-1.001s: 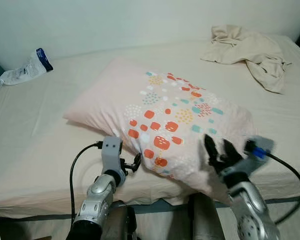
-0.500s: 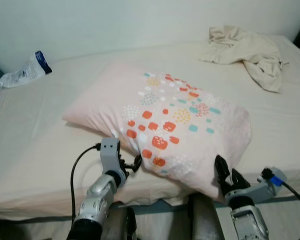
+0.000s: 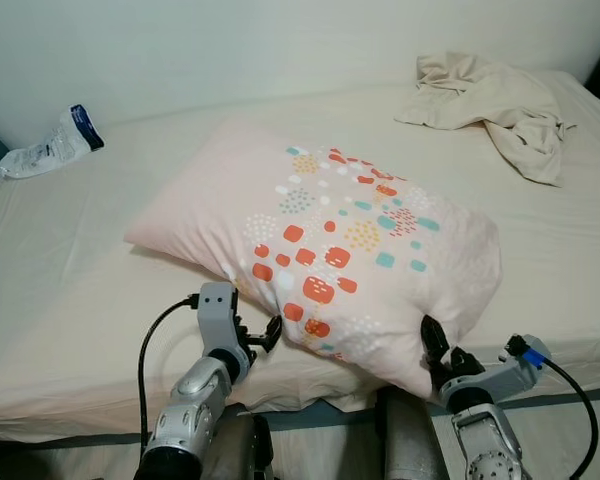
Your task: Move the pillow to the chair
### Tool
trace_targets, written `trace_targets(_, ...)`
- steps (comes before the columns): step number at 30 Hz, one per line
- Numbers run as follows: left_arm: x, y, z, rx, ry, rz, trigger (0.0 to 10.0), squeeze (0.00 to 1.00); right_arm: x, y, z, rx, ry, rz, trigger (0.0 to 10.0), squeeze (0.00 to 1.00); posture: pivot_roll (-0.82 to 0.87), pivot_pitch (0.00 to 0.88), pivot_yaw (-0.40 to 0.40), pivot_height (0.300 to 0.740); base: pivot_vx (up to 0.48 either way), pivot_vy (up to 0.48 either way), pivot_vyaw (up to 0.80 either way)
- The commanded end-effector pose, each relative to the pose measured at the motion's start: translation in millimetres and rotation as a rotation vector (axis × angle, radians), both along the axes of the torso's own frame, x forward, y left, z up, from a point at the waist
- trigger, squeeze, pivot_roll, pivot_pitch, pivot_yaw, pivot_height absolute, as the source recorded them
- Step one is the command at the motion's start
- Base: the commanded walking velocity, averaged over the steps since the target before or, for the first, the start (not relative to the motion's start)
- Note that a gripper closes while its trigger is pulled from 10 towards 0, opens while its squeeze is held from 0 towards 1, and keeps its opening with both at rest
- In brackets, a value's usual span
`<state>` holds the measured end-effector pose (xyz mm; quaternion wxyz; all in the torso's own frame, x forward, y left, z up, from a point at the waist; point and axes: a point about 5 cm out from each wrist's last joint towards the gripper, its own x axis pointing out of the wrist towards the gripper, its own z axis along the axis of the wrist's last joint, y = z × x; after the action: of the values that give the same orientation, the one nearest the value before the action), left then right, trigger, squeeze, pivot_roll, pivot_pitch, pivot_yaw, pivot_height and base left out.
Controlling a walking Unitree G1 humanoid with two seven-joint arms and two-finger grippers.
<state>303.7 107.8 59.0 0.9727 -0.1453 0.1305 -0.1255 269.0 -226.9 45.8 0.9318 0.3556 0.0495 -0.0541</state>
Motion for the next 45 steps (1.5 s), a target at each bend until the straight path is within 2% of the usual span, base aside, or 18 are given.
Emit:
trace_targets(1,-6.1,3.5,-8.2,0.003,0.039,0.006,10.0,0.0,-3.5,10.6,-13.6,0.007,0.062,0.044,10.0,0.0,-0.11,0.219,0.156,0.605,0.0,0.0,0.0)
trace_targets(2,-8.0,4.2,-8.9,-0.004,0.046,0.009,10.0,0.0,5.2,14.0,-16.5,-0.01,0.097,0.077,10.0,0.0,-0.1,0.226,0.154,0.605,0.0,0.0,0.0)
trace_targets(6,-10.0,5.5,-10.2,-0.035,0.066,0.017,10.0,0.0,14.8,17.9,-15.0,0.007,0.096,0.106,10.0,0.0,-0.1,0.228,0.155,0.605,0.0,0.0,0.0)
trace_targets(9,-10.2,5.1,-10.0,-0.09,0.087,0.019,10.0,0.0,22.2,31.2,-12.8,0.019,0.082,0.207,10.0,0.0,-0.1,0.232,0.156,0.605,0.0,0.0,0.0)
trace_targets(14,-10.8,4.0,-9.4,-0.156,0.11,0.019,10.0,0.0,25.1,42.5,-10.1,0.071,0.051,0.278,10.0,0.0,-0.1,0.235,0.159,0.605,0.0,0.0,0.0)
trace_targets(15,-10.8,3.6,-9.1,-0.181,0.118,0.02,10.0,0.0,25.1,45.8,-9.7,0.113,0.04,0.294,10.0,0.0,-0.1,0.235,0.159,0.605,0.0,0.0,0.0)
trace_targets(18,-10.7,2.2,-7.6,-0.236,0.131,0.023,10.0,0.0,23.6,52.7,-10.6,0.192,0.024,0.334,10.0,0.0,-0.1,0.236,0.16,0.605,0.0,0.0,0.0)
trace_targets(22,-10.0,-0.2,-6.7,-0.325,0.163,0.025,10.0,0.0,17.5,54.7,-21.5,0.182,0.076,0.345,10.0,0.0,-0.1,0.238,0.163,0.605,0.0,0.0,0.0)
trace_targets(24,-9.8,-0.5,-6.6,-0.34,0.17,0.027,10.0,0.0,16.2,54.6,-22.9,0.179,0.082,0.347,10.0,0.0,-0.1,0.238,0.163,0.605,0.0,0.0,0.0)
trace_targets(25,-8.9,-1.3,-6.1,-0.392,0.189,0.041,10.0,0.0,13.0,54.0,-25.8,0.175,0.095,0.356,10.0,0.0,-0.11,0.24,0.164,0.605,0.0,0.0,0.0)
trace_targets(28,-8.4,-1.9,-5.8,-0.425,0.201,0.048,10.0,0.0,11.2,53.5,-27.1,0.173,0.102,0.362,10.0,0.0,-0.11,0.24,0.163,0.605,0.0,0.0,0.0)
trace_targets(30,-5.9,-5.5,-2.8,-0.496,0.211,0.057,10.0,0.0,7.1,52.8,-29.2,0.174,0.109,0.371,10.0,0.0,-0.11,0.243,0.164,0.605,0.0,0.0,0.0)
trace_targets(31,-5.9,-5.5,-2.8,-0.496,0.211,0.057,10.0,0.0,7.1,52.8,-29.2,0.174,0.109,0.371,10.0,0.0,-0.11,0.243,0.164,0.605,0.0,0.0,0.0)
trace_targets(35,0.1,-15.7,8.1,-0.64,0.202,0.052,10.0,0.0,1.2,50.3,-33.6,0.169,0.127,0.374,10.0,0.0,-0.11,0.244,0.165,0.605,0.0,0.0,0.0)
trace_targets(41,5.5,-25.8,14.0,-0.672,0.175,0.058,10.0,0.0,-1.0,49.9,-33.7,0.169,0.126,0.377,10.0,0.0,-0.12,0.25,0.165,0.605,0.0,0.0,0.0)
trace_targets(45,11.1,-31.7,12.3,-0.675,0.191,0.063,10.0,0.0,-2.5,50.3,-33.0,0.168,0.124,0.384,10.0,0.0,-0.13,0.259,0.163,0.605,0.0,0.0,0.0)
